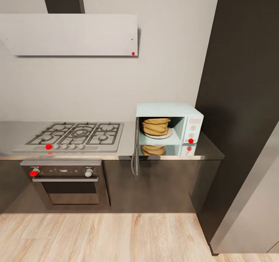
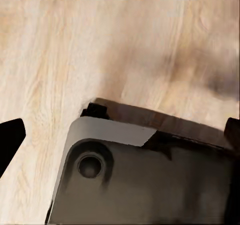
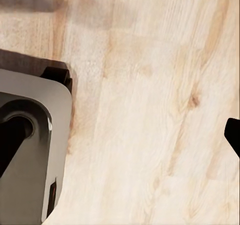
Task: In the kitchen, take the popcorn bag from the countertop, put it into the microwave, and heat it until the popcorn is cooked so the cooked popcorn ends up inside the bag.
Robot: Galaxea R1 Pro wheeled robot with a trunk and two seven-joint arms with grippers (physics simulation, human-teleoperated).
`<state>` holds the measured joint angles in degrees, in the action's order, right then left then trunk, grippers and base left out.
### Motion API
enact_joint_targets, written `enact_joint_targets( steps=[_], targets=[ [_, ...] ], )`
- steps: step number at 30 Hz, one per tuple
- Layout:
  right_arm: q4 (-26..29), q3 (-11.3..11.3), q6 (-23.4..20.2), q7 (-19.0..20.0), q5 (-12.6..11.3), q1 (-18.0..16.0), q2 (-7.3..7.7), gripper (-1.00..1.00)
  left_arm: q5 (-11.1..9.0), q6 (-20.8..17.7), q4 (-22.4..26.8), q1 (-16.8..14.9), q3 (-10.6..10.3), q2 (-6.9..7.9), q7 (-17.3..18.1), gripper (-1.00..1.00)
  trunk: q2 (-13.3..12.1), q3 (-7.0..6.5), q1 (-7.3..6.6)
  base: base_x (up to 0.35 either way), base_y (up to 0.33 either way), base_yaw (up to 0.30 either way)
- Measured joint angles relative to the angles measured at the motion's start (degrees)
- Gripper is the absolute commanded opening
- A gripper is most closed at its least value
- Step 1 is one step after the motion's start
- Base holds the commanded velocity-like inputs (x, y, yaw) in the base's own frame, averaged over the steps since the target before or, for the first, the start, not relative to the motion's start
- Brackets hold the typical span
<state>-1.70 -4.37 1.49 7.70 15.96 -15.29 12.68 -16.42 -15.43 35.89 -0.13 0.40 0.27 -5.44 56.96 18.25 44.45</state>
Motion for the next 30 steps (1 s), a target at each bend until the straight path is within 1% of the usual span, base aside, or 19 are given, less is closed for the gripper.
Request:
enact_joint_targets(
  steps=[1,2,4,5,7,9,10,13,14,15,17,18,20,21,22,23,26,28,30],
  targets=[
    [0.0,0.0,0.0,0.0,0.0,0.0,0.03,1.0,0.0,-3.7,11.9,-0.1,0.0,0.02,0.0,1.0,0.0,-0.01,0.0,0.0,0.0,0.0],
    [0.0,0.0,0.1,0.0,0.0,0.0,0.08,1.0,0.0,-7.2,18.6,-0.1,0.0,0.04,0.1,1.0,0.0,-0.02,0.0,0.0,0.0,0.0],
    [0.0,0.0,0.0,0.0,0.0,0.0,0.01,1.0,0.0,-10.2,22.8,-1.2,0.0,0.06,0.2,1.0,0.0,-0.01,0.0,0.0,0.0,0.0],
    [0.0,0.0,0.0,0.0,0.1,0.0,0.01,1.0,-0.1,-10.8,24.0,-2.3,0.0,0.06,0.3,1.0,0.0,-0.01,0.0,0.0,0.0,0.0],
    [0.0,0.0,0.1,0.0,0.1,0.0,0.07,1.0,-0.3,-11.7,25.5,-6.6,0.1,0.03,0.7,1.0,0.0,-0.02,0.0,0.0,0.0,0.0],
    [0.0,0.0,0.1,0.0,0.1,0.0,0.14,1.0,-0.5,-12.1,26.0,-11.8,0.1,-0.07,0.9,1.0,0.0,-0.02,0.0,0.0,0.0,0.0],
    [0.0,0.0,0.1,0.0,0.1,0.0,0.19,1.0,-0.5,-12.2,25.9,-15.4,0.1,-0.1,1.0,1.0,0.0,-0.02,0.0,0.0,0.0,0.0],
    [0.0,0.0,0.1,0.0,0.1,0.0,0.21,1.0,-0.6,-12.3,26.2,-21.6,0.1,-0.11,1.0,1.0,0.0,-0.02,0.0,0.0,0.0,0.0],
    [0.0,0.0,0.2,0.0,0.1,0.0,0.23,1.0,-0.7,-12.5,26.0,-24.3,0.1,-0.11,1.0,1.0,0.0,-0.02,0.0,0.0,0.0,0.0],
    [0.0,0.1,0.3,0.0,0.2,0.0,0.27,1.0,-0.7,-13.7,25.8,-27.3,0.1,-0.11,1.1,1.0,0.0,-0.02,0.0,0.0,0.0,0.0],
    [0.0,0.1,0.5,0.0,0.2,0.0,0.26,1.0,-0.8,-18.9,25.7,-33.1,0.0,-0.3,1.1,1.0,0.0,-0.02,0.0,0.0,0.0,0.0],
    [0.0,0.1,0.5,0.0,0.2,0.0,0.25,1.0,-0.8,-20.4,25.7,-34.8,0.0,-0.42,1.1,1.0,0.0,-0.01,0.0,0.0,0.0,0.0],
    [0.0,0.1,0.6,0.0,0.1,0.0,0.19,1.0,-0.8,-22.8,26.2,-39.6,0.0,-0.63,1.8,1.0,0.0,-0.02,0.0,0.0,0.0,0.0],
    [0.0,0.1,0.6,0.0,0.0,0.0,0.11,1.0,-1.0,-23.7,26.3,-41.8,0.0,-0.66,3.5,1.0,0.0,-0.02,0.0,0.0,0.0,0.0],
    [0.0,0.0,0.6,0.0,0.0,0.0,0.05,1.0,-1.1,-24.5,26.3,-42.7,0.0,-0.64,5.0,1.0,0.0,-0.01,0.0,0.0,0.0,0.0],
    [0.0,0.0,0.6,0.0,-0.1,0.0,-0.04,1.0,-1.4,-25.8,26.4,-43.6,0.0,-0.62,8.8,1.0,0.0,-0.01,0.0,0.0,0.0,0.0],
    [-0.1,0.0,0.5,0.0,-0.2,0.1,-0.43,1.0,-0.9,-27.1,26.5,-45.4,-0.1,-0.5,23.6,1.0,0.0,-0.01,0.0,0.0,0.0,0.0],
    [-0.1,0.0,0.5,0.0,-0.2,0.1,-0.59,1.0,-0.6,-27.2,27.4,-45.8,-0.1,-0.4,30.4,1.0,0.0,-0.01,0.0,0.0,0.0,0.0],
    [-0.1,0.0,0.6,0.0,-0.3,0.1,-0.59,1.0,-0.4,-27.2,28.3,-45.9,-0.2,-0.36,34.7,1.0,0.0,-0.01,0.0,0.0,0.0,0.0]
  ],
)
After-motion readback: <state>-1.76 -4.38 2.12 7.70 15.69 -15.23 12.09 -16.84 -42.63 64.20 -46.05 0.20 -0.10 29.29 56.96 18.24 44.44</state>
